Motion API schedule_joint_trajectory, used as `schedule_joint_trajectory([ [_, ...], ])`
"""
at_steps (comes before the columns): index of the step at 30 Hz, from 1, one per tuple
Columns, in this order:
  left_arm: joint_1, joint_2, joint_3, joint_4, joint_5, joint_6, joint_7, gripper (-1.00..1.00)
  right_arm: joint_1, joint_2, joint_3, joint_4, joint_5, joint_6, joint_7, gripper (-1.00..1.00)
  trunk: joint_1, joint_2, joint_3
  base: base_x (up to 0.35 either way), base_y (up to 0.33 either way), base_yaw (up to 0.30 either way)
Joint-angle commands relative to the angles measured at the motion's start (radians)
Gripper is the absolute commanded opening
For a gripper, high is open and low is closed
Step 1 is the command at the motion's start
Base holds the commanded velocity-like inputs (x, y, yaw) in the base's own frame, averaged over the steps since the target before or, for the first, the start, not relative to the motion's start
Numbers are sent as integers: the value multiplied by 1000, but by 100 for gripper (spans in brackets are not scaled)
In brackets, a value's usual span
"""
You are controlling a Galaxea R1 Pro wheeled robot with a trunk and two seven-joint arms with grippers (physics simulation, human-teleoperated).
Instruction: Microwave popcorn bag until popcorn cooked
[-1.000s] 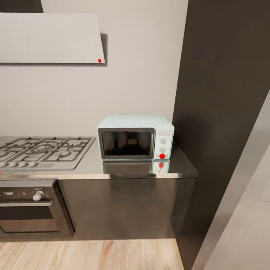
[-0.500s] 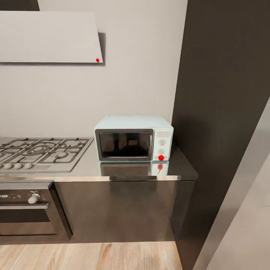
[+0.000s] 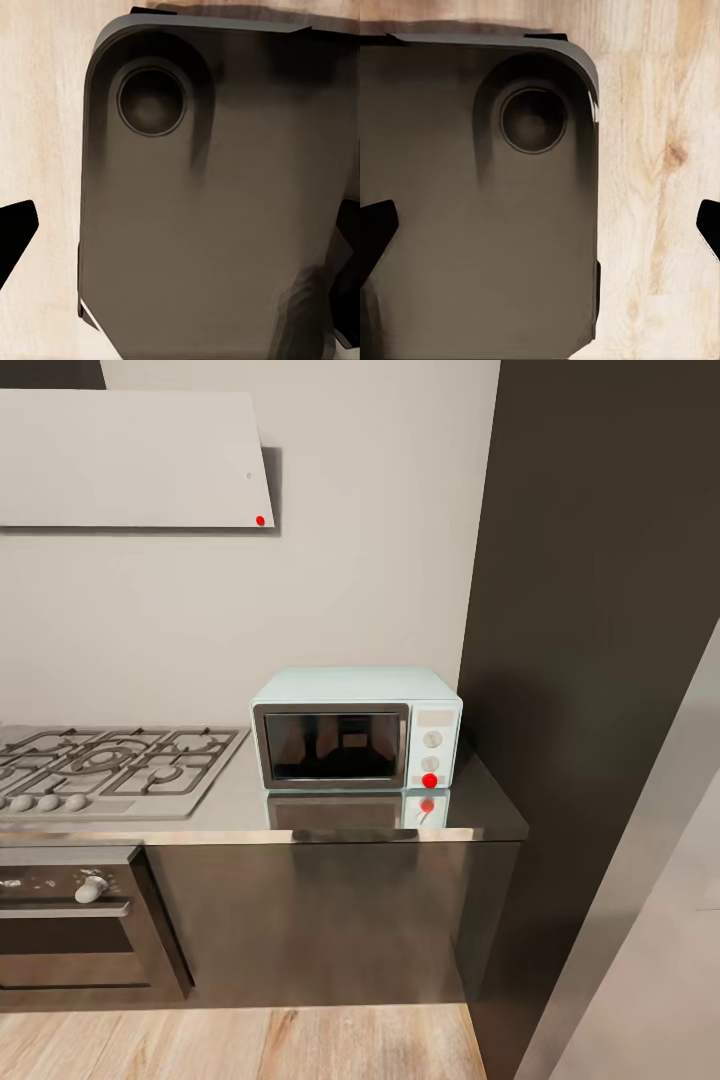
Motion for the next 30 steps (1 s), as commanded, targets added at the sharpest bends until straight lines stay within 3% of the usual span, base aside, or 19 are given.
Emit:
schedule_joint_trajectory([
  [1,0,0,1,0,9,-2,1,100,0,1,0,-26,1,-4,1,100,0,0,-1,0,0,0],
  [3,0,0,1,0,10,-2,0,100,0,2,2,-97,19,-3,2,100,0,0,-1,0,0,0],
  [5,0,0,1,0,9,-2,1,100,0,2,20,-209,74,4,3,100,0,0,-1,0,0,0],
  [8,0,0,1,0,9,-2,0,100,0,3,35,-398,130,88,2,100,0,0,-1,0,0,0],
  [13,0,0,2,0,9,-2,0,100,0,10,39,-785,144,363,5,100,0,0,-1,0,0,0],
  [17,0,0,2,0,9,-2,0,100,0,13,40,-1039,145,506,4,100,0,0,-1,0,0,0],
  [21,0,0,2,0,8,-2,1,100,0,17,41,-1351,144,661,4,100,0,0,-1,0,0,0],
  [24,0,0,2,0,9,-2,1,100,-1,22,42,-1491,145,735,1,100,0,0,-1,0,0,0],
  [28,0,0,2,0,9,-2,1,100,-100,35,42,-1559,146,815,-4,100,0,0,-1,0,0,0],
  [30,0,0,2,0,9,-2,1,100,-215,58,42,-1566,145,905,-5,100,0,0,-1,0,0,0],
])
